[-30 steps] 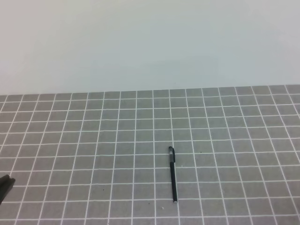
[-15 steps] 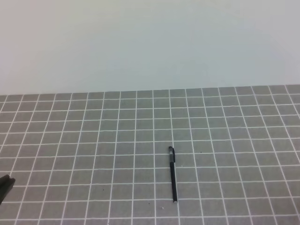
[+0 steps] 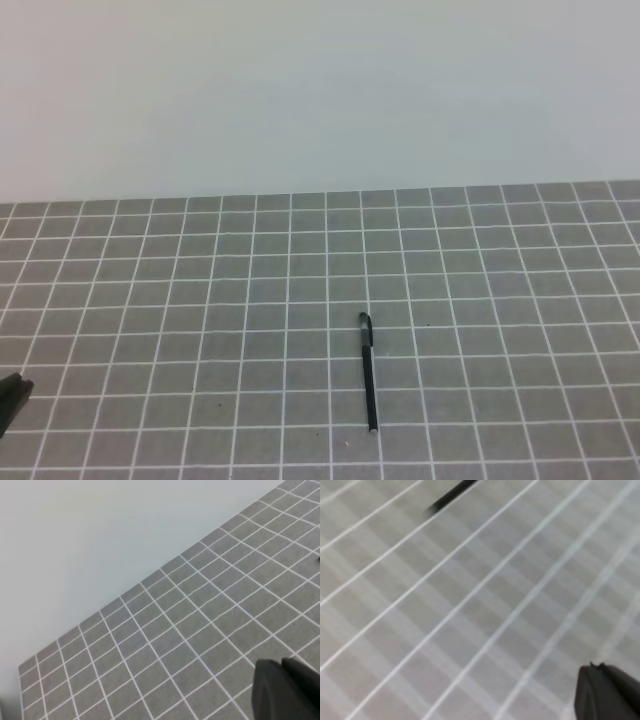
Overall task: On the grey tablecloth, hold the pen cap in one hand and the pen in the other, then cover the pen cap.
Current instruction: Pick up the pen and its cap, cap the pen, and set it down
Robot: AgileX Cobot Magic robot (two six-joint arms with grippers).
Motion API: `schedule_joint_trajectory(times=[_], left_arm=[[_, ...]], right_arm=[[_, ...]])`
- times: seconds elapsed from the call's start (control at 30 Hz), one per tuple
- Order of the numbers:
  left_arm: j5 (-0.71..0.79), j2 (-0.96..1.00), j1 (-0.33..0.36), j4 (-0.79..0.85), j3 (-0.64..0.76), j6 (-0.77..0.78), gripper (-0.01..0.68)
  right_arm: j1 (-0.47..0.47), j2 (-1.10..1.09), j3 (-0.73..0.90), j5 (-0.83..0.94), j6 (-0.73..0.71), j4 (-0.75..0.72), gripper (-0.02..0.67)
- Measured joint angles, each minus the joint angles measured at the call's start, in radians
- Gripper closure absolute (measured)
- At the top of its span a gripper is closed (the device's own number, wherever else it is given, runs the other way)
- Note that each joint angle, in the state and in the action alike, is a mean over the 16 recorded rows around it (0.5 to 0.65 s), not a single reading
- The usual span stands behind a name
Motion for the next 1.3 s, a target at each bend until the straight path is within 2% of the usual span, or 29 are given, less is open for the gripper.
schedule_joint_trajectory(times=[0.33,0.53,0.87,1.3], left_arm=[[0.0,0.0,0.0,-0.006,0.0,0.0,0.674],[0.0,0.0,0.0,-0.009,0.0,0.0,0.674],[0.0,0.0,0.0,-0.009,0.0,0.0,0.674],[0.0,0.0,0.0,-0.007,0.0,0.0,0.674]], right_arm=[[-0.247,-0.274,0.108,-0.102,-0.03,0.003,0.652],[-0.327,-0.378,0.255,-0.226,-0.011,0.021,0.652],[-0.359,-0.451,0.422,-0.307,0.027,0.066,0.652],[-0.359,-0.461,0.439,-0.235,0.049,0.058,0.652]])
